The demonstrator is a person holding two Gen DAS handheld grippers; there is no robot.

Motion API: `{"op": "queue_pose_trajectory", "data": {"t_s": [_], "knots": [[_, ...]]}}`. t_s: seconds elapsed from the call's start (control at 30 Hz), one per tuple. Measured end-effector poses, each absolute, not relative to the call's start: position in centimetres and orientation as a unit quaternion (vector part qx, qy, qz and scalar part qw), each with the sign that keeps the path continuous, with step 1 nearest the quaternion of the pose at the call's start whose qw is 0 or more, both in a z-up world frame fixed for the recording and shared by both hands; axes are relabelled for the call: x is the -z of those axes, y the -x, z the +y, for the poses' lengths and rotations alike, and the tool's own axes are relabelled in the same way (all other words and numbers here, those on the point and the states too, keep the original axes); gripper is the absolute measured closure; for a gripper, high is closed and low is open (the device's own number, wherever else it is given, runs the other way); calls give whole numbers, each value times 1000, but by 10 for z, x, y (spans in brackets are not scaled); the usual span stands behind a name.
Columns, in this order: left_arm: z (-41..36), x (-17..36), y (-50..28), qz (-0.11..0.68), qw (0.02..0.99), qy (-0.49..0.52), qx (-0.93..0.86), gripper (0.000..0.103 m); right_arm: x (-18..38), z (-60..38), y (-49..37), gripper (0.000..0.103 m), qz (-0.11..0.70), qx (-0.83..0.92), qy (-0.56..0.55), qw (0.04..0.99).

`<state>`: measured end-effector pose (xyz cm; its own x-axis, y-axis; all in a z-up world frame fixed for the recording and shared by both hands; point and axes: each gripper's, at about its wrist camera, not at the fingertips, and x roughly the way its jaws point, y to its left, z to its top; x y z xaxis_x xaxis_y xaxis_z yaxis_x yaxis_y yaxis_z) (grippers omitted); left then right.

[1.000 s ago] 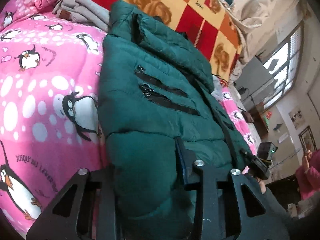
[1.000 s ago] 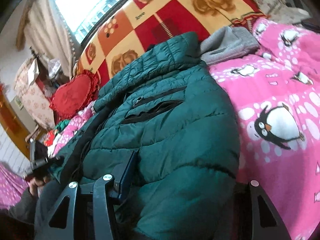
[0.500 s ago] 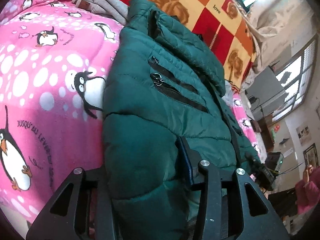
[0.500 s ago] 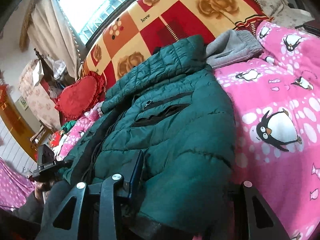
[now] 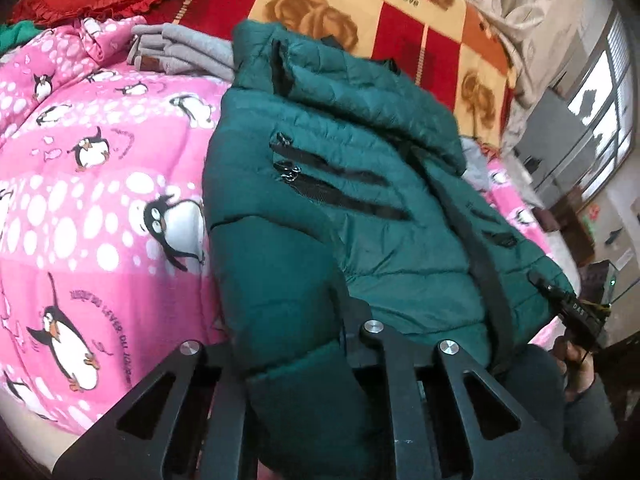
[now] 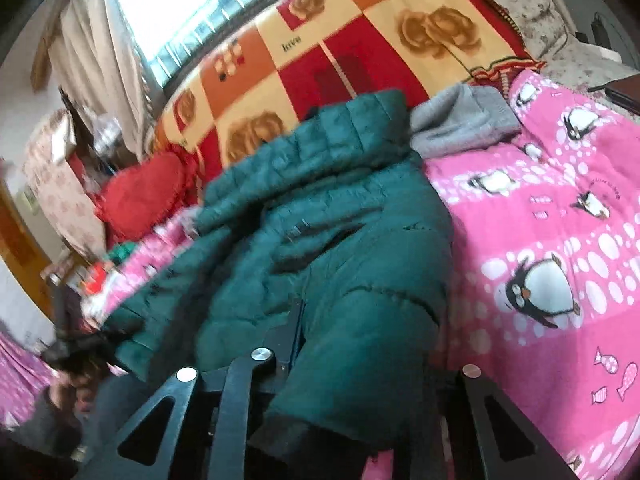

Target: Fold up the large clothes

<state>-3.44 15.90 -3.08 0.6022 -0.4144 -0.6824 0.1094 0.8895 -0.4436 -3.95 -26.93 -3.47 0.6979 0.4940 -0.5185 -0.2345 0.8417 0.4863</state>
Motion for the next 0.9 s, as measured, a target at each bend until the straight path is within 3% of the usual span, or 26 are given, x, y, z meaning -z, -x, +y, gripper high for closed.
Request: {"op": "queue_pose_trajectory", "data": {"t_s": [0.33, 0.67, 0.9], "knots": [[194, -46, 76, 356, 890, 219, 182, 93, -36, -254, 93, 87, 287, -217, -169, 918], [212, -73, 146, 336, 892, 230, 198, 93, -70, -236, 162, 87, 257, -239, -135, 926], [220, -112, 179, 278, 907, 239, 208, 92, -101, -230, 183, 87, 218, -258, -121, 933]]}}
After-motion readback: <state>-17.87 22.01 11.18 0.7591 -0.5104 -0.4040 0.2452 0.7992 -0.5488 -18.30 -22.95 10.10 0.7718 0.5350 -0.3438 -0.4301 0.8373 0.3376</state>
